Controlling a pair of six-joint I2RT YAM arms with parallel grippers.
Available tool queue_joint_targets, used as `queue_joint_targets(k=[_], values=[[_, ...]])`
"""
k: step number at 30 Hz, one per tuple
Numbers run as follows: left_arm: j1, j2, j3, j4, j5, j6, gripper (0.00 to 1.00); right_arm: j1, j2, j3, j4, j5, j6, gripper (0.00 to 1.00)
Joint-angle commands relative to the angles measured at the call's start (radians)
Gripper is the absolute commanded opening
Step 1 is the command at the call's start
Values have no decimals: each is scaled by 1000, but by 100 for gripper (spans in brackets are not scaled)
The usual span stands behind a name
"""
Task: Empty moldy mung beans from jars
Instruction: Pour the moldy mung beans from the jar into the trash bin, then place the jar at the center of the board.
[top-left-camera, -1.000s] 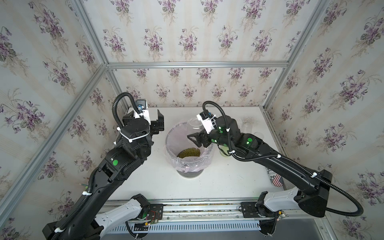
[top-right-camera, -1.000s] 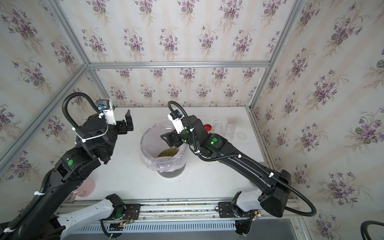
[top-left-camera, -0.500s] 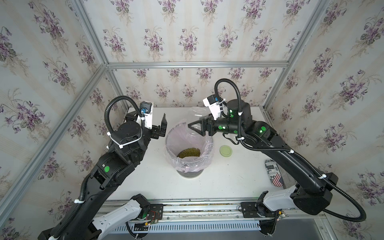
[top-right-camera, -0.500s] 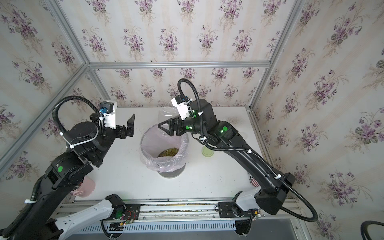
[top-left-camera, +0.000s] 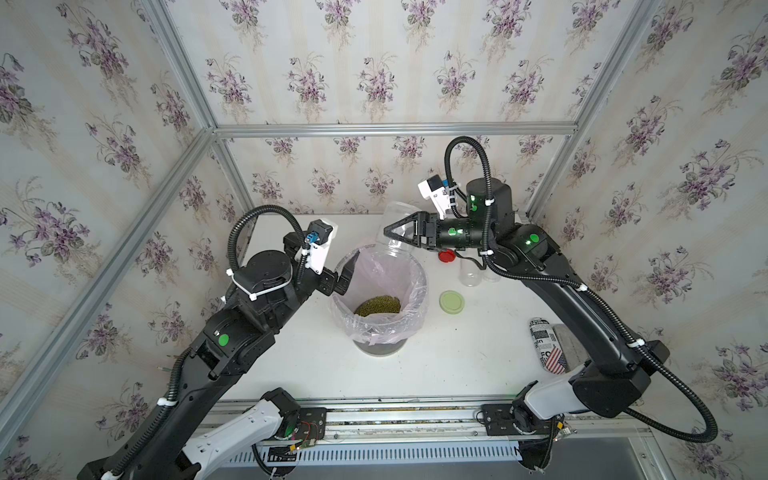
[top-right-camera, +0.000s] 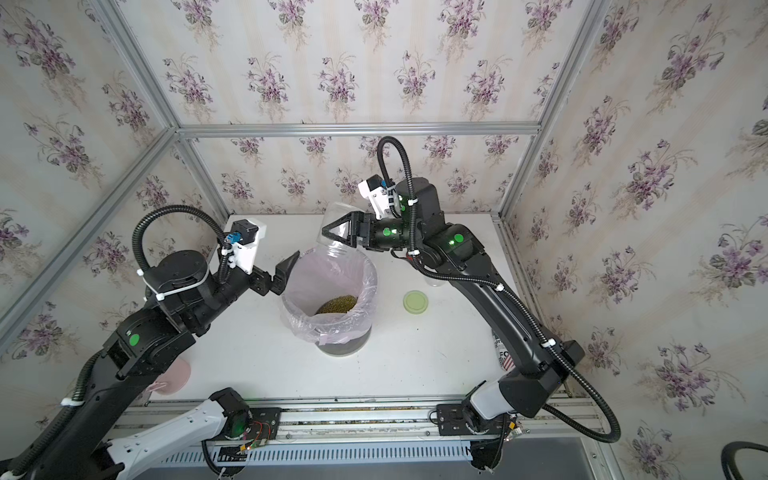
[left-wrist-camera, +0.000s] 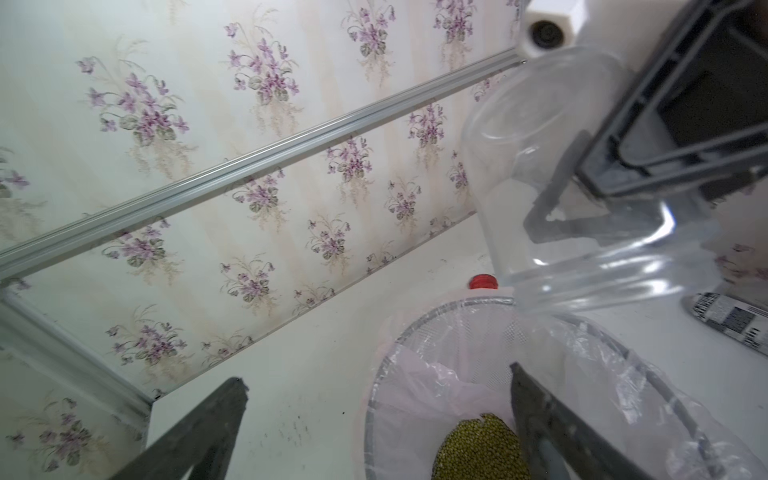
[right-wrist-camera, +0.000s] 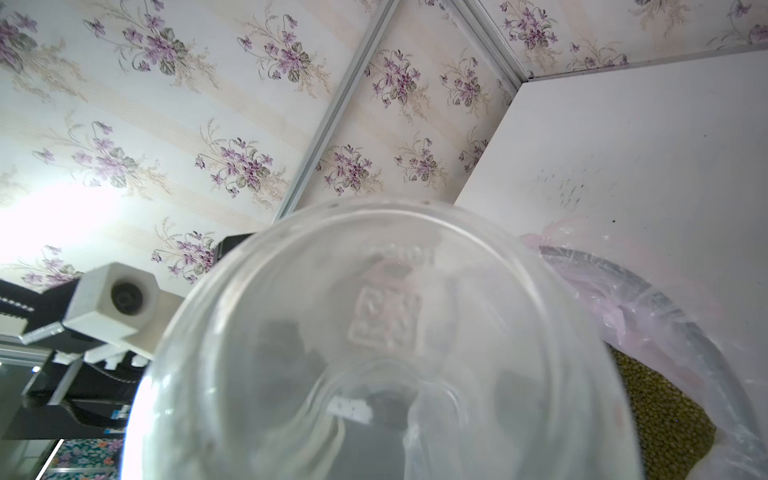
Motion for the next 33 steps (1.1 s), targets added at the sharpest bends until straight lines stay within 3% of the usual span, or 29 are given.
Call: queue_joint_targets(k=[1, 4, 10, 13, 19, 24, 33], values=[[0, -8, -8, 42, 173, 22, 100, -40, -8, -22, 109, -59, 135, 8], [0, -24, -20, 59, 248, 24, 98, -69, -15, -49, 154, -84, 187, 8], [0, 7, -4, 72, 331, -8, 64, -71, -22, -104, 258, -102, 286, 8], [1, 24, -5, 100, 332, -23, 61, -72, -39, -148, 332, -104, 354, 7], [0, 29, -38, 217, 300, -42, 68, -70, -63, -181, 372, -87, 398, 7], [0, 77, -12, 220, 316, -52, 67, -67, -71, -215, 407, -89, 427, 7], [0, 108, -11, 257, 301, -47, 51, -58, -96, -257, 450, -101, 464, 7]])
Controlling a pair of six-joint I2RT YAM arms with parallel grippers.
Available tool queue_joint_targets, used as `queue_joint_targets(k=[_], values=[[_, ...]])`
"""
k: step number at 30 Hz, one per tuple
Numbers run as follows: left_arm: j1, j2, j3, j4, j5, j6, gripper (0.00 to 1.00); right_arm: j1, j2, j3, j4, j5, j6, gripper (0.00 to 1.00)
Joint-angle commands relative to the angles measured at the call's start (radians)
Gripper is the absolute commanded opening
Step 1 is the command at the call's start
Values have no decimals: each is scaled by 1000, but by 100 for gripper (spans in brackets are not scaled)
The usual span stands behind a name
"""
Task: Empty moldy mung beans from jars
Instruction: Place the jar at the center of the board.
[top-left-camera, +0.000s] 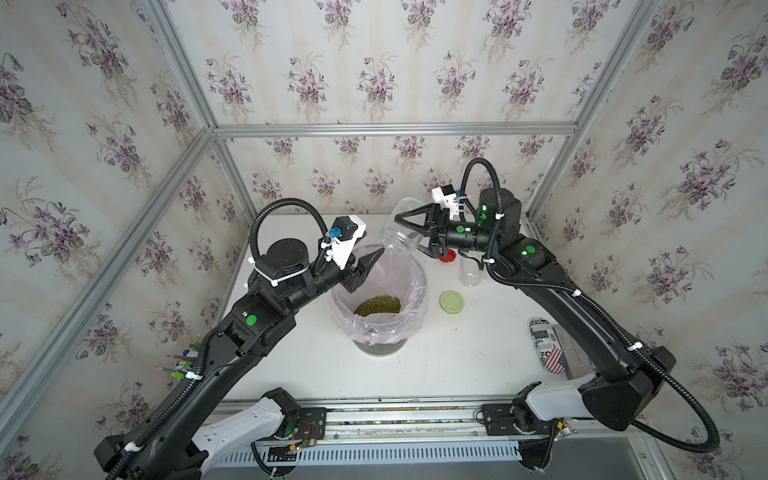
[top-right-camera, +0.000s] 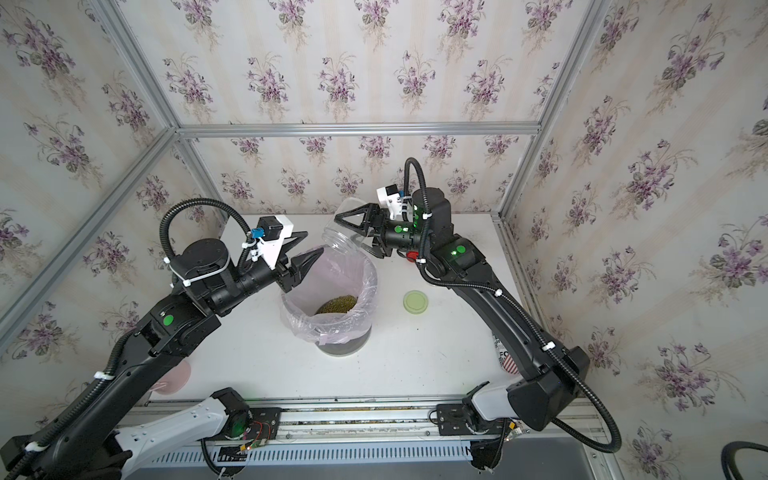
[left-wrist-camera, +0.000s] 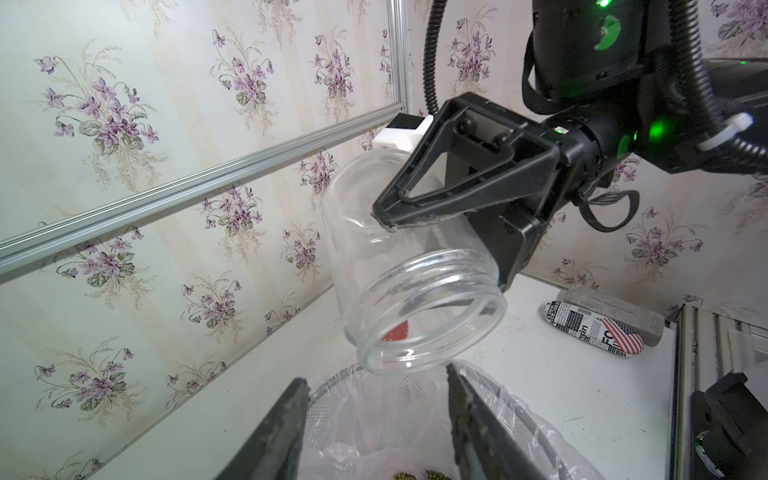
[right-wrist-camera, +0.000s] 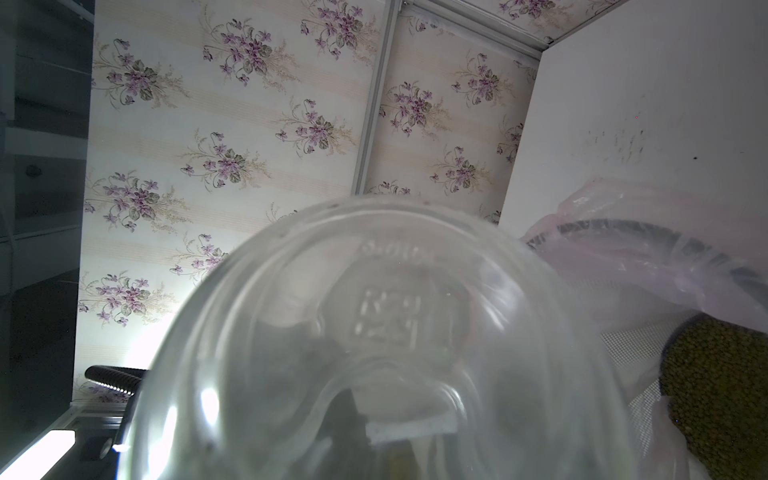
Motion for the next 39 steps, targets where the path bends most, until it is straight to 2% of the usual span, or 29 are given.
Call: queue_joint_targets(k=[1, 9, 16, 31, 37, 39], values=[[1, 15, 11, 57, 8, -6, 51, 3, -9, -6, 118, -23, 39, 7], [1, 37, 5, 99, 11, -25, 51, 5, -16, -4, 125, -37, 50, 7], [1, 26, -54, 205, -1, -74, 42, 8, -32, -56, 174, -56, 91, 7], [1, 57, -62, 256, 24, -97, 37, 30, -38, -91, 257, -78, 151, 7], [2, 60, -56, 258, 24, -95, 14, 30, -40, -110, 269, -81, 166, 7], [1, 60, -56, 258, 22, -96, 12, 30, -40, -118, 278, -79, 171, 8]])
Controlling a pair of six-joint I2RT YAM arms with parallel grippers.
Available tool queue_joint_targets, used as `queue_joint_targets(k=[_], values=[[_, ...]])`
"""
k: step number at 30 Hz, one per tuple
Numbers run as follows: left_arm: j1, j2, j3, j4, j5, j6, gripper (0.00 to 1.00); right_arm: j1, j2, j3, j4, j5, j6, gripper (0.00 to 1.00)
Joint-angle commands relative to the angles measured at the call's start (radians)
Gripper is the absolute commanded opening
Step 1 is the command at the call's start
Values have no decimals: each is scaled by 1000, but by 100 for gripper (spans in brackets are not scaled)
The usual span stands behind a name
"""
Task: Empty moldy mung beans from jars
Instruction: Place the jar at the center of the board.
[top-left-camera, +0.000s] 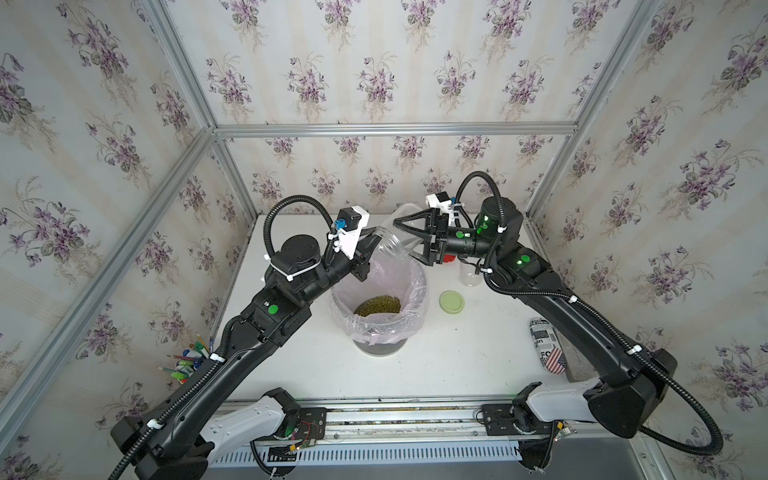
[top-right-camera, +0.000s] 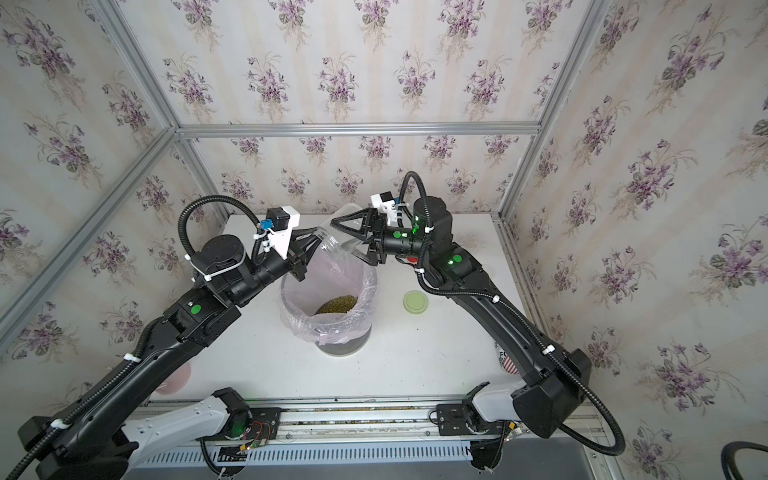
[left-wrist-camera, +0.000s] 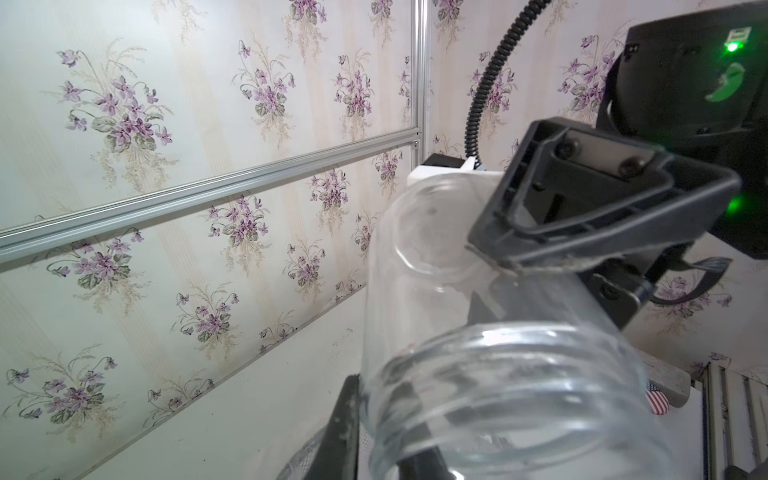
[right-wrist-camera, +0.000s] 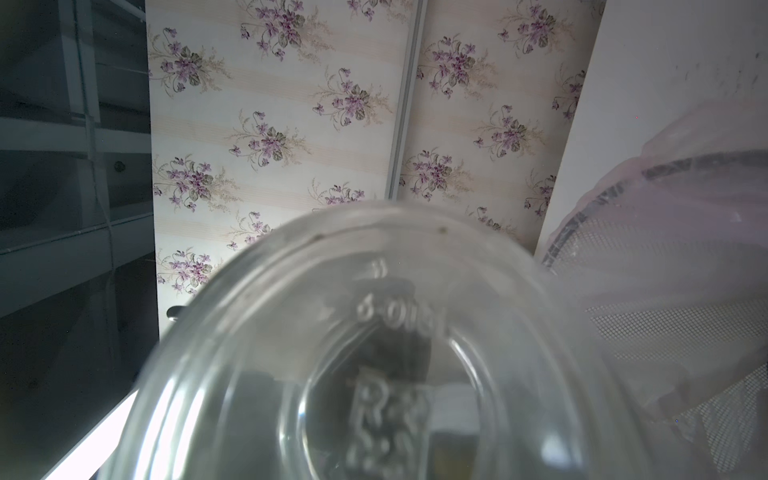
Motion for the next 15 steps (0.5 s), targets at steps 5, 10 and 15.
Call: queue_joint_targets(k=[5, 10, 15], values=[[-3, -2, 10, 58, 55, -17, 0, 1, -4, -22, 101, 5, 22, 12], [-5, -8, 5, 63, 105, -23, 0, 1, 5, -27, 113, 13, 32, 15], [-7, -19, 5, 63, 151, -39, 0, 1, 32, -20, 138, 13, 47, 16]])
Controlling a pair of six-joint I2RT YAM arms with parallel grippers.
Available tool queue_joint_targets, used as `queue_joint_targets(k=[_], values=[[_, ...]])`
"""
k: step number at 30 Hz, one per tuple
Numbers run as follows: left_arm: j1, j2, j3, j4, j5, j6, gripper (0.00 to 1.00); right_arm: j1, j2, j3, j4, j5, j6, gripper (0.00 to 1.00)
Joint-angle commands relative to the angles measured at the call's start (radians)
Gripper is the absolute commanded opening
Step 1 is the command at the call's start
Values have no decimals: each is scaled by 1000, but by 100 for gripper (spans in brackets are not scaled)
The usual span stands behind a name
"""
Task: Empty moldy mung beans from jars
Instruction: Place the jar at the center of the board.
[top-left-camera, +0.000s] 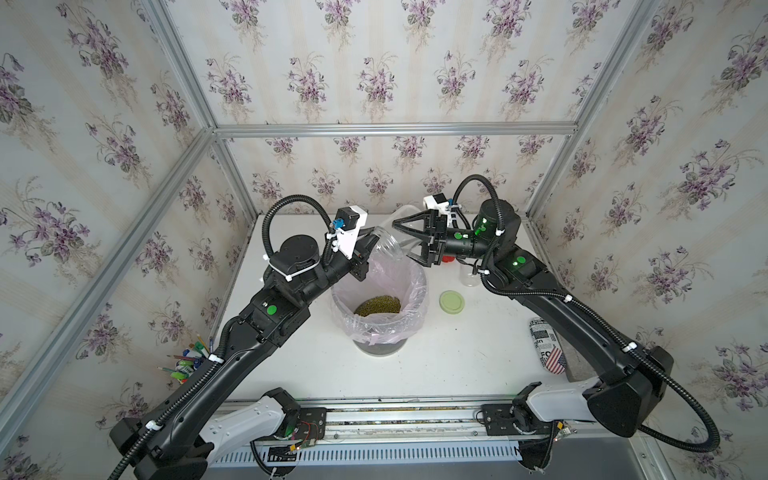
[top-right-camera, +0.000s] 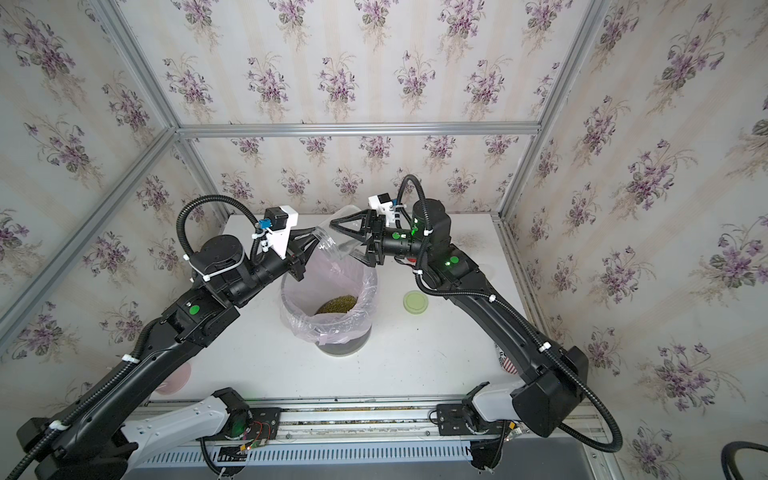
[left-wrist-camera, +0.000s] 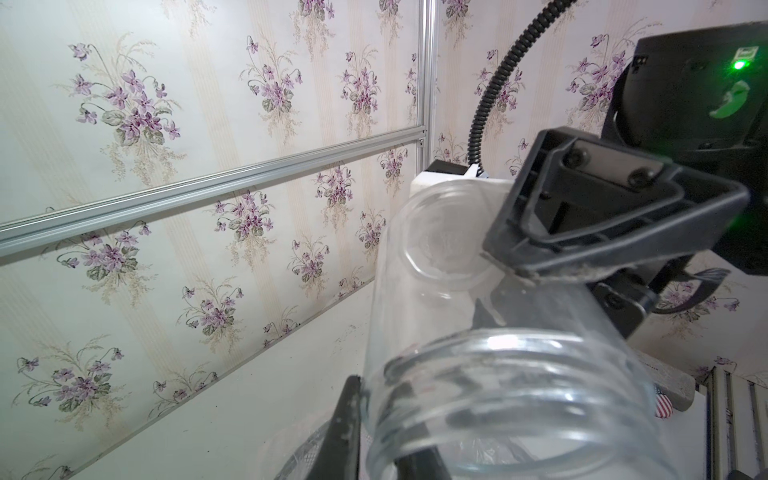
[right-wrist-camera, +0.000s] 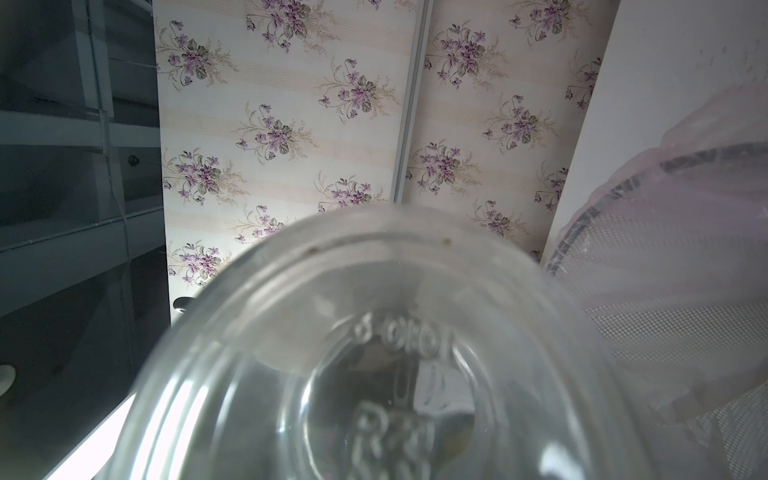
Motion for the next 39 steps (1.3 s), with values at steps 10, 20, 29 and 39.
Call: queue_joint_targets(k=[10, 20, 29, 39], values=[[-8, -30, 6, 50, 151, -16, 0, 1, 54, 33, 80, 44, 13, 49], [-10, -34, 5, 50, 116, -4, 0, 0, 51, 29, 53, 62, 6, 73], [-10, -34, 9, 43, 95, 1, 0, -1, 60, 44, 5, 68, 2, 100], [-10, -32, 29, -1, -3, 42, 0, -21, 34, 21, -29, 74, -16, 100]])
